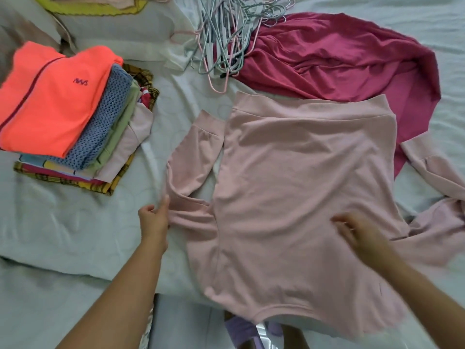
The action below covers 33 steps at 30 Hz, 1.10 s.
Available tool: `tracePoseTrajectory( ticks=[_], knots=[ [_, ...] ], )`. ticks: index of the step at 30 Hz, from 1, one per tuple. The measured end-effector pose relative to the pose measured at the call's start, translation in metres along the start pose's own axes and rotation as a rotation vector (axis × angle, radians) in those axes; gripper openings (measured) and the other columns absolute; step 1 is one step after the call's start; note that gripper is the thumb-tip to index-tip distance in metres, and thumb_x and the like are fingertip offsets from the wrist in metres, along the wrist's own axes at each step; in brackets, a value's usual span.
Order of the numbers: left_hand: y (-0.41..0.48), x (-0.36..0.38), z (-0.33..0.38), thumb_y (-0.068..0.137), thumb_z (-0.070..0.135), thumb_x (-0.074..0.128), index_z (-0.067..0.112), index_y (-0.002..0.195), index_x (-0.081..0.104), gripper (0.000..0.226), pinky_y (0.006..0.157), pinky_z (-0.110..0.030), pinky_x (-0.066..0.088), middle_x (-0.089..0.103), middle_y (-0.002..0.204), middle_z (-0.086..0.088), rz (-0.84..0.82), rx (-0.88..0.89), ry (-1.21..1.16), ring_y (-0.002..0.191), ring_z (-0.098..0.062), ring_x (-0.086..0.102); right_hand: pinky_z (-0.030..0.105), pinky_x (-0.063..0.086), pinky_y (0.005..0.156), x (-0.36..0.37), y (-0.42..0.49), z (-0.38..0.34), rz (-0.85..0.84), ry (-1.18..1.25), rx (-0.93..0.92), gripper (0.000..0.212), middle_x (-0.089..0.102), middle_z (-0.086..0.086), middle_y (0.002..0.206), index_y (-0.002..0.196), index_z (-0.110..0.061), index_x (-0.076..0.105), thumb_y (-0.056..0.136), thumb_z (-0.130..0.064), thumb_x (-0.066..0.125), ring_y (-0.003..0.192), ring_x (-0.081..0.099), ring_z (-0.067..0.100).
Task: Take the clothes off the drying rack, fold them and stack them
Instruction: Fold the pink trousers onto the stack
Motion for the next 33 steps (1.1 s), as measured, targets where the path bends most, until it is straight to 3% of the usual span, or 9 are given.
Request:
tracePoseTrajectory(
  ticks=[1, 5, 10, 13, 16, 22, 25, 28, 33],
  knots=[
    [0.005, 0.008, 0.0, 0.078, 0.043, 0.069, -0.003, 0.096, 0.056, 0.051, 0.076, -0.039, 0.048, 0.056, 0.096, -0.021, -0.085, -0.066, -0.1, 0.095, -0.016, 0.038, 0.009, 0.041, 0.068, 0.029, -0.002, -0.016, -0.086, 0.123, 0.02, 0.018, 0.062, 0.008, 0.1, 0.106, -0.013, 0.059, 0.091, -0.006, 0.054, 0.087, 0.061, 0.024],
    [0.008, 0.038, 0.026, 0.085, 0.028, 0.066, 0.006, 0.111, 0.06, 0.034, 0.089, -0.038, 0.05, 0.066, 0.104, -0.011, -0.273, -0.137, -0.11, 0.096, -0.025, 0.061, 0.012, 0.047, 0.058, 0.093, 0.001, -0.044, -0.112, 0.728, 0.3, 0.023, 0.06, 0.003, 0.085, 0.118, -0.009, 0.053, 0.097, -0.009, 0.045, 0.069, 0.054, 0.012],
    [-0.061, 0.081, 0.098, 0.079, 0.017, 0.064, 0.016, 0.104, 0.058, 0.026, 0.075, -0.017, 0.046, 0.063, 0.093, -0.001, -0.396, 0.54, 0.07, 0.08, -0.002, 0.058, 0.018, 0.047, 0.056, 0.09, 0.011, -0.062, -0.094, 1.175, 0.468, 0.022, 0.062, 0.005, 0.082, 0.1, -0.01, 0.055, 0.099, -0.025, 0.04, 0.068, 0.056, 0.015],
    [-0.158, 0.14, 0.072, 0.081, 0.02, 0.067, 0.018, 0.123, 0.054, 0.044, 0.085, -0.009, 0.038, 0.061, 0.112, -0.004, -0.833, 0.877, 0.535, 0.092, 0.001, 0.055, 0.024, 0.052, 0.063, 0.071, 0.023, -0.058, -0.069, 1.346, 0.518, 0.04, 0.064, 0.006, 0.089, 0.106, -0.012, 0.057, 0.099, -0.039, 0.03, 0.076, 0.061, 0.016],
    [-0.196, 0.156, 0.007, 0.086, 0.032, 0.062, 0.016, 0.135, 0.046, 0.054, 0.093, -0.025, 0.039, 0.054, 0.117, -0.01, -1.049, 0.864, 0.788, 0.097, -0.014, 0.05, 0.031, 0.052, 0.067, 0.049, 0.029, -0.036, 0.016, 1.476, 0.606, 0.057, 0.065, 0.008, 0.085, 0.109, -0.01, 0.057, 0.096, -0.053, 0.023, 0.074, 0.063, 0.021],
    [-0.111, 0.07, -0.033, 0.061, 0.063, 0.037, 0.014, 0.114, 0.058, 0.075, 0.086, -0.028, 0.038, 0.054, 0.107, -0.003, -0.35, 0.683, 0.817, 0.102, -0.023, 0.051, 0.018, 0.05, 0.066, 0.031, 0.035, -0.011, 0.1, 1.125, 0.509, 0.046, 0.073, -0.003, 0.09, 0.107, -0.013, 0.058, 0.086, -0.053, 0.053, 0.087, 0.064, 0.013],
    [-0.095, 0.055, -0.065, 0.051, 0.073, 0.043, 0.02, 0.124, 0.048, 0.09, 0.09, -0.027, 0.038, 0.043, 0.115, 0.001, -0.465, 0.56, 1.015, 0.11, -0.019, 0.044, 0.024, 0.041, 0.091, 0.024, 0.046, -0.038, 0.1, 0.512, 0.187, 0.069, 0.047, 0.0, 0.125, 0.133, -0.011, 0.044, 0.075, -0.027, 0.077, 0.113, 0.045, 0.015],
    [-0.1, 0.048, -0.072, 0.07, 0.053, 0.059, 0.034, 0.113, 0.041, 0.05, 0.079, -0.025, 0.041, 0.039, 0.109, 0.01, -0.547, 0.554, 0.952, 0.097, -0.011, 0.047, 0.038, 0.037, 0.1, 0.037, 0.048, -0.059, 0.072, -0.127, -0.079, 0.064, 0.048, 0.006, 0.126, 0.123, -0.01, 0.054, 0.066, -0.02, 0.083, 0.119, 0.043, 0.027],
    [-0.11, 0.029, -0.066, 0.067, 0.057, 0.022, 0.04, 0.102, 0.029, 0.04, 0.065, -0.026, 0.035, 0.045, 0.098, 0.012, -0.434, 0.711, 0.882, 0.084, -0.02, 0.056, 0.013, 0.044, 0.065, 0.001, 0.041, -0.037, 0.277, 0.415, 0.195, 0.01, 0.069, -0.005, 0.08, 0.088, -0.01, 0.068, 0.084, -0.003, 0.062, 0.084, 0.061, 0.014]
  ],
)
Point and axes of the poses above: each hand's wrist, its own y-axis towards the middle knuckle, its own x-axis out of the palm, z = x × y, the point moved 8 cm from there along y, towards the middle knuckle
